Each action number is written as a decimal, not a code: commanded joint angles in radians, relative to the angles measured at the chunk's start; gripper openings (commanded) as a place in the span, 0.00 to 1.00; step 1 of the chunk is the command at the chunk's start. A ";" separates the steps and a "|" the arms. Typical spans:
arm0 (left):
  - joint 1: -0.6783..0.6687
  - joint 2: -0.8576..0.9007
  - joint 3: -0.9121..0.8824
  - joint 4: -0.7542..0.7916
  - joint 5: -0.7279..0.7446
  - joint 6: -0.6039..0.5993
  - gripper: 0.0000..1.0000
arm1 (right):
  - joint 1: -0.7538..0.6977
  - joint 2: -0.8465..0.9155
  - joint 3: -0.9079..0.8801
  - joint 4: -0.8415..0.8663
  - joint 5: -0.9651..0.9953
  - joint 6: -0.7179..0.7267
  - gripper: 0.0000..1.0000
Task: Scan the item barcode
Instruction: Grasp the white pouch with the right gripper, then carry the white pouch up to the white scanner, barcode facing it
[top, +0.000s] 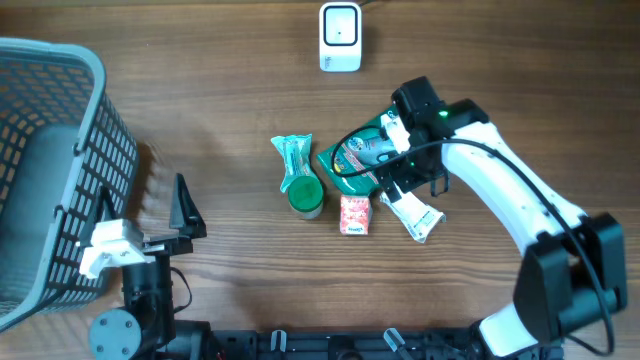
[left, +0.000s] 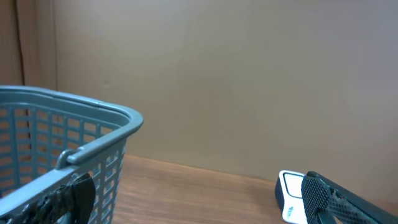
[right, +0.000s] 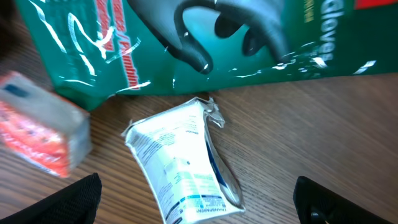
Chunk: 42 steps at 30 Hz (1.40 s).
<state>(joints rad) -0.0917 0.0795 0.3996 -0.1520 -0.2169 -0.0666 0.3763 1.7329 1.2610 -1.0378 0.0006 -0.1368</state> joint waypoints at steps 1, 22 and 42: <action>-0.005 -0.005 -0.047 0.030 -0.058 -0.088 1.00 | 0.005 0.095 -0.013 -0.002 -0.005 -0.022 1.00; -0.003 -0.005 -0.245 0.030 0.060 -0.069 1.00 | 0.018 0.161 -0.198 0.214 -0.169 0.068 0.34; -0.003 -0.005 -0.243 -0.444 0.060 -0.069 1.00 | 0.017 -0.021 0.323 -0.140 -0.585 0.222 0.41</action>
<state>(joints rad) -0.0917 0.0814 0.1596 -0.5995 -0.1658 -0.1402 0.3904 1.8008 1.5597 -1.1828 -0.5514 0.0719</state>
